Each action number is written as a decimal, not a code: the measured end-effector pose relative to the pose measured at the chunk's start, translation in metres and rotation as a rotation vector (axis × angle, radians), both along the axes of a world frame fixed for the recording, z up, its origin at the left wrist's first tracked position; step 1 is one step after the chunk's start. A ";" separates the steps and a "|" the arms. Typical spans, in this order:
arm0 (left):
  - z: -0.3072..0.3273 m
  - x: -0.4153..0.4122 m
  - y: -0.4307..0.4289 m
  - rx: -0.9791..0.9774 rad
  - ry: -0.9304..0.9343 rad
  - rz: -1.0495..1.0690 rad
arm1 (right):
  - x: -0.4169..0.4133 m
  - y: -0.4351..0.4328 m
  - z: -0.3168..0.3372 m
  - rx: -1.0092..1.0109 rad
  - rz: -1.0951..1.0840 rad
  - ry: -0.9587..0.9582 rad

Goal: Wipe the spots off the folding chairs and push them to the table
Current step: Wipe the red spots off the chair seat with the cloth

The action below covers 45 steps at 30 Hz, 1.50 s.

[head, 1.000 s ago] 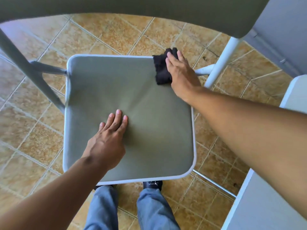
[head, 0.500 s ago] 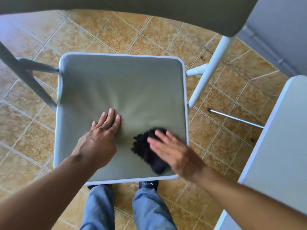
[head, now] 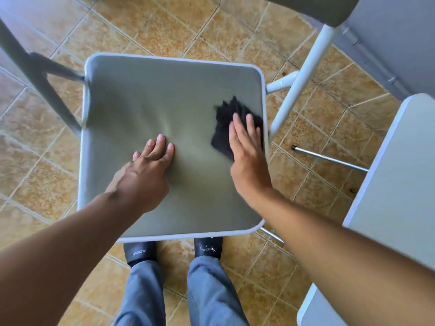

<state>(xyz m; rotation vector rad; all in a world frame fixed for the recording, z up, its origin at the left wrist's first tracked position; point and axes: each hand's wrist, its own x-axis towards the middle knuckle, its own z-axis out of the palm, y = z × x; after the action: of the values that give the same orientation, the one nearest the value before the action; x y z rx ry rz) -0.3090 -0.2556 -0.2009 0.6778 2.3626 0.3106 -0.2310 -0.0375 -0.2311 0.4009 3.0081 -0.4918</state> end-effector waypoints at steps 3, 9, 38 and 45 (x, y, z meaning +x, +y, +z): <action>-0.002 0.001 -0.009 0.082 -0.067 0.013 | 0.044 -0.059 0.010 -0.111 -0.271 0.023; 0.000 -0.001 -0.057 0.133 0.034 0.205 | 0.065 -0.189 0.021 -0.315 -0.142 -0.024; 0.011 -0.030 -0.155 0.192 -0.081 0.075 | -0.024 -0.147 0.016 -0.020 0.951 -0.179; 0.004 -0.020 -0.161 0.145 -0.079 0.048 | -0.238 -0.125 0.009 0.138 0.136 -0.253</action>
<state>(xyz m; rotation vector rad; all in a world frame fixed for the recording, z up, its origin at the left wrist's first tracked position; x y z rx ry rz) -0.3289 -0.4161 -0.1964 0.6646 2.2998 0.5236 -0.4692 -0.1623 -0.2224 0.2432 2.8052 -0.2064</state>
